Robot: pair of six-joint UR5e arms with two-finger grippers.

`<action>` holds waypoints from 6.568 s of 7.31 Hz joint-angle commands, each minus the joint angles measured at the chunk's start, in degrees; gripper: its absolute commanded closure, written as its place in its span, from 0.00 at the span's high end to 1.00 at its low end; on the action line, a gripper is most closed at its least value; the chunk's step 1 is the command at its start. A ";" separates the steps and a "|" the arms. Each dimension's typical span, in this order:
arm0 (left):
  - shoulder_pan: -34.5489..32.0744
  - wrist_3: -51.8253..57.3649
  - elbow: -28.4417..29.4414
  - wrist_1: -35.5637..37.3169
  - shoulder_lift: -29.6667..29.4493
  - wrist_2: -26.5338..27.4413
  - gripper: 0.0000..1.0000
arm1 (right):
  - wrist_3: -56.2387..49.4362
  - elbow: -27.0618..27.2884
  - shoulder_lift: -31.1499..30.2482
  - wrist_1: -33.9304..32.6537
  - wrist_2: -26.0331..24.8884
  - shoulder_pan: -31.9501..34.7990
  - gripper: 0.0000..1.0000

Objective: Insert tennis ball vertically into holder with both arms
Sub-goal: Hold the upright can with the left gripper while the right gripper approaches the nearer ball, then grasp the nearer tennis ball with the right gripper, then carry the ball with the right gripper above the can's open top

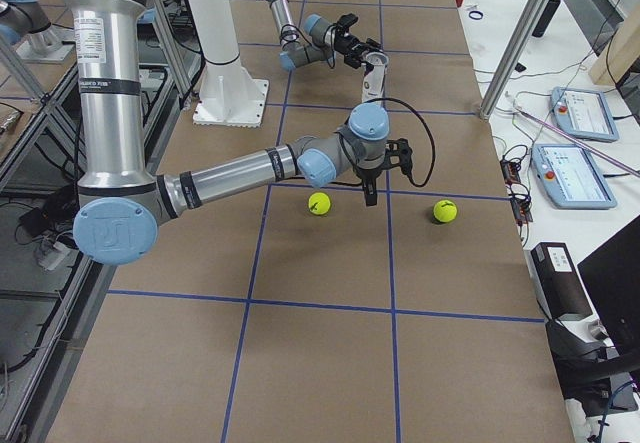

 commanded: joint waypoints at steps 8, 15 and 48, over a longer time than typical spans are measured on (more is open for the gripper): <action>0.50 0.05 3.52 -3.69 0.11 0.00 0.87 | 3.06 1.13 0.00 0.09 -0.37 -1.71 1.00; 0.59 -0.04 3.61 -3.69 0.03 0.00 0.88 | 15.17 2.69 -1.22 0.09 -3.34 -14.59 1.00; 1.11 -0.04 3.44 -3.78 -0.06 0.08 0.82 | 49.34 -14.49 49.66 -16.06 -11.89 -23.33 0.00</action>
